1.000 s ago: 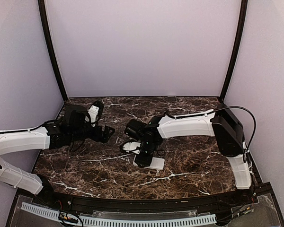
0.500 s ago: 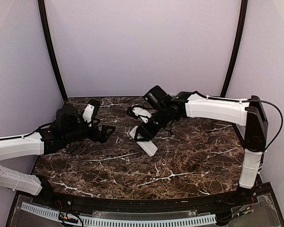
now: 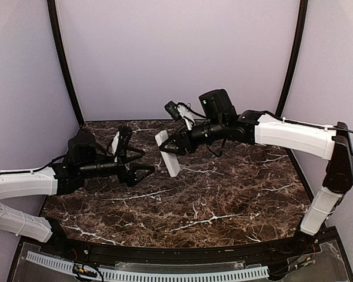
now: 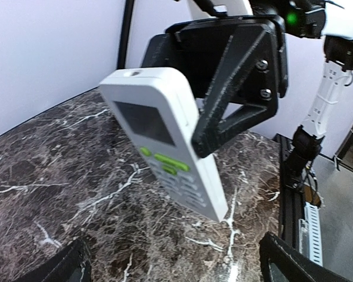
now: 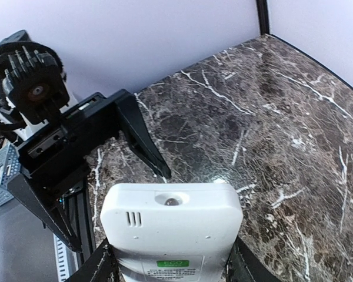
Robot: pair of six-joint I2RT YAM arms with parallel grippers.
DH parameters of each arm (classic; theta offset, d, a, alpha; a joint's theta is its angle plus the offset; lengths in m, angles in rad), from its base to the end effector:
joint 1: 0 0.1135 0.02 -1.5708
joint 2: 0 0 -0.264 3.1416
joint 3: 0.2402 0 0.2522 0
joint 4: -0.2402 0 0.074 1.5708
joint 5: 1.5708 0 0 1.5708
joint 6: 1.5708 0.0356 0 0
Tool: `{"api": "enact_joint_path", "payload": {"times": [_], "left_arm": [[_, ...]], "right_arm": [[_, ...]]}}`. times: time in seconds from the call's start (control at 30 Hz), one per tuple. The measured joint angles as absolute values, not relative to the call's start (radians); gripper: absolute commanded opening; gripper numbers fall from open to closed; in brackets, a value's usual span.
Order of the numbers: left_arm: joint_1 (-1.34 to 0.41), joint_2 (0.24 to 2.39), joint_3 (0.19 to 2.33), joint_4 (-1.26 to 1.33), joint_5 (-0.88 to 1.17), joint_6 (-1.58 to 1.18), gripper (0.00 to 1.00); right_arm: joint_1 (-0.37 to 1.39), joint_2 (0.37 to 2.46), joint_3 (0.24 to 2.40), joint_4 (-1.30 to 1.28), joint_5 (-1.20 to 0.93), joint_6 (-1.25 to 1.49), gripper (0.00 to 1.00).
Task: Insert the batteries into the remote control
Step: Pass from the right arm to the left
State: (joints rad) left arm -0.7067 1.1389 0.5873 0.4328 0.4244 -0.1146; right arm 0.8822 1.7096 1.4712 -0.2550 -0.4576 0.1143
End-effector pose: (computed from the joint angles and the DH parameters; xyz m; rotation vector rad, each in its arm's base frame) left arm 0.1846 -0.1769 0.2634 0.8277 1.5705 -0.9623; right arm 0.2433 0.3204 0.3252 -1.0928 1.8987 1.0636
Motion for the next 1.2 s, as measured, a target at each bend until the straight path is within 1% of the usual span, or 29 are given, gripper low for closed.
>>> {"api": "enact_joint_path", "payload": {"times": [0.13, 0.3, 0.43, 0.77, 0.87, 1.2], "left_arm": [[-0.708, 1.142, 0.595, 0.466, 0.551, -0.125, 0.99], [-0.709, 1.156, 0.624, 0.508, 0.636, -0.167, 0.99], [-0.720, 1.188, 0.656, 0.546, 0.638, -0.213, 0.99], [-0.767, 1.286, 0.738, 0.667, 0.625, -0.324, 0.99], [-0.767, 1.289, 0.742, 0.686, 0.619, -0.333, 0.92], [-0.767, 1.321, 0.774, 0.736, 0.644, -0.353, 0.78]], "right_arm": [[0.881, 1.700, 1.466, -0.204, -0.575, 0.097, 0.18], [0.881, 1.650, 1.462, -0.178, -0.664, 0.070, 0.17], [0.882, 1.608, 1.446, -0.115, -0.690, 0.071, 0.17], [0.882, 1.604, 1.422, -0.007, -0.724, 0.110, 0.17], [0.883, 1.604, 1.422, 0.012, -0.737, 0.115, 0.16], [0.884, 1.609, 1.422, 0.040, -0.771, 0.133, 0.16]]}}
